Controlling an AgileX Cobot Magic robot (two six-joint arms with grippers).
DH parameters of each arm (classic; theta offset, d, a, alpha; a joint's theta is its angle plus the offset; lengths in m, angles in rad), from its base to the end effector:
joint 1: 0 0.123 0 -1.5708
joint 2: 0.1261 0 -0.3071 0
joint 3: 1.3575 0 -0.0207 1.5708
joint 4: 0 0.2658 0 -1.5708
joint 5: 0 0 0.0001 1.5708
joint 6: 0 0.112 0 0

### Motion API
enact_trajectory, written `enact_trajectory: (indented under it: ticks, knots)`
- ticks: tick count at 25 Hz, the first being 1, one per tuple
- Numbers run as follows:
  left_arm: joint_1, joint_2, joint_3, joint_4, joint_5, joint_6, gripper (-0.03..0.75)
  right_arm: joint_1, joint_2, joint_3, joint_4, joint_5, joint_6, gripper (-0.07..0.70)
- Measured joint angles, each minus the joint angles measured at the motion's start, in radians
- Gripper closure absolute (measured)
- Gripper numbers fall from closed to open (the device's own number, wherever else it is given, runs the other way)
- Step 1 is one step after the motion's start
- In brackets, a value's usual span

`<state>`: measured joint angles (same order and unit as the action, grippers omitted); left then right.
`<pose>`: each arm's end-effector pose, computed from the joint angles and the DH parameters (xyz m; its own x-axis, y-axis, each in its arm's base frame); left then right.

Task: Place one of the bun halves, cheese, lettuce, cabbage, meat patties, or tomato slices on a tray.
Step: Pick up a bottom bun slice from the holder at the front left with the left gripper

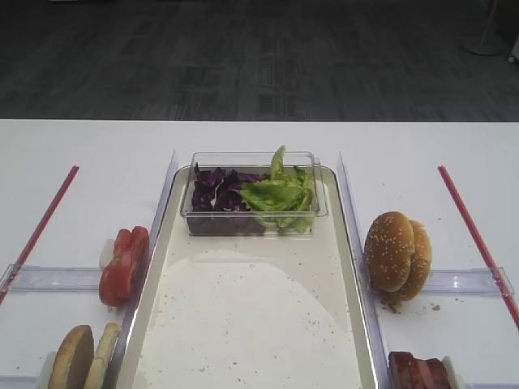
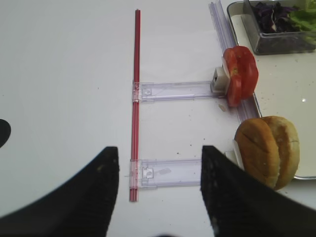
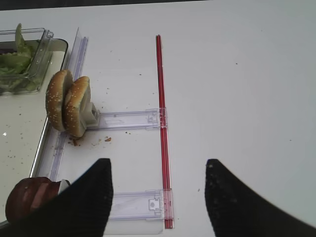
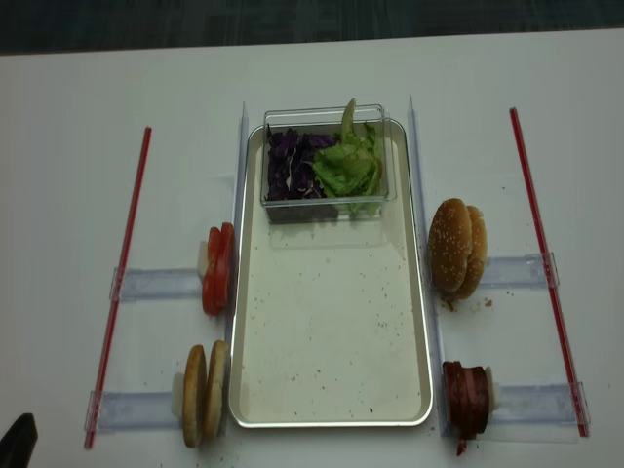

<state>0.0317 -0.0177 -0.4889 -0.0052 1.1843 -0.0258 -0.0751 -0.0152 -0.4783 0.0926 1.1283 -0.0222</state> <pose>-0.0036 -0.0007 0.2597 -0.5555 -0.0454 -0.8303 -0.0431 0.9987 -0.0257 0.0017 0.0093 0.2621 -0.5176 0.0565 -0.8537 0.0126 0.9982 0.0584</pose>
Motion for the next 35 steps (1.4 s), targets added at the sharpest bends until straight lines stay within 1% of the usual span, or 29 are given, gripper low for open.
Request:
enact_trajectory:
  ticks: [26,27,29,30,35]
  knots:
    - [0.0,0.0,0.0,0.005,0.0,0.0,0.369,0.0,0.0,0.0,0.0,0.0,0.0,0.186]
    - [0.0,0.008,0.0,0.005,0.0,0.0,0.369,0.0,0.0,0.0,0.0,0.0,0.0,0.186]
    - [0.0,0.081,0.0,0.005,0.0,-0.002,0.369,0.0,0.0,0.0,0.0,0.0,0.0,0.186]
    - [0.0,0.081,0.0,0.005,0.0,-0.002,0.369,0.0,0.0,0.0,0.0,0.0,0.0,0.186]
    - [0.0,0.242,0.0,0.005,-0.002,-0.002,0.369,0.0,0.0,0.0,0.0,0.0,0.0,0.186]
